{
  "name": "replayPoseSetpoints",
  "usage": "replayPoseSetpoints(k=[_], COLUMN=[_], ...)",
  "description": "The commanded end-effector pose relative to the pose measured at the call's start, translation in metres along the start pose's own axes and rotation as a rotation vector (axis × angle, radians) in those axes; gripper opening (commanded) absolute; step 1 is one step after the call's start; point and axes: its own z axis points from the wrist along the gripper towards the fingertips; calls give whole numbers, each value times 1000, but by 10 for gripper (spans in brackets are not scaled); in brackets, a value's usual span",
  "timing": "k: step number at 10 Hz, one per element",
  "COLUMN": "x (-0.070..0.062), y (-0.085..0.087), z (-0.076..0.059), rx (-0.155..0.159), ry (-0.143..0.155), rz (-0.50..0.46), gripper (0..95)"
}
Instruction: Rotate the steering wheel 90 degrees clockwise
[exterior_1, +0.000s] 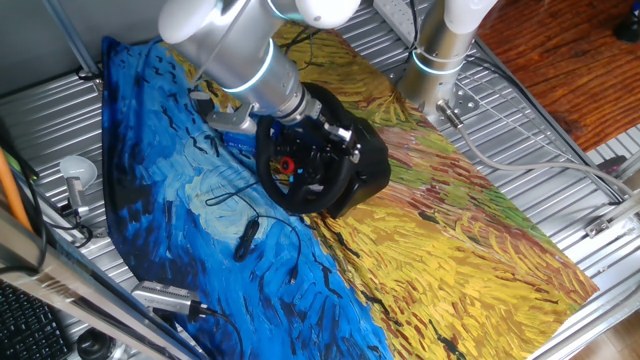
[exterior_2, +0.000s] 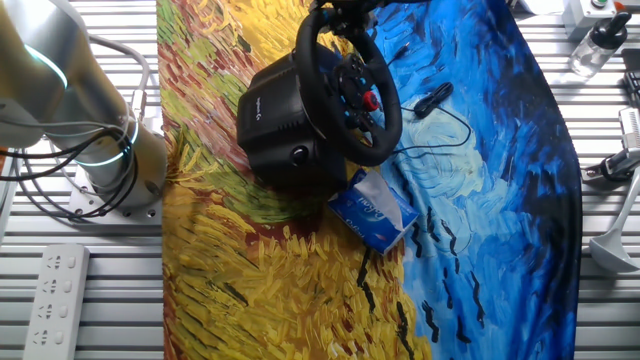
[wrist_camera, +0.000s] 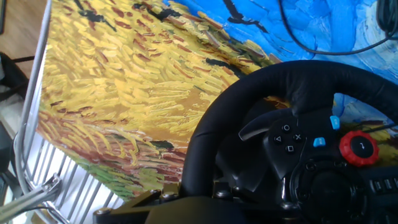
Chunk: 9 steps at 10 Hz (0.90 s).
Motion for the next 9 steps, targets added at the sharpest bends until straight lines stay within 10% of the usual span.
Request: replayPoseSetpoints(k=[1,9], x=[-3,-14], y=[-3,-5], z=[3,4], rx=[9,23], ry=[-12,-20], rz=[-14,17], gripper=[0,0])
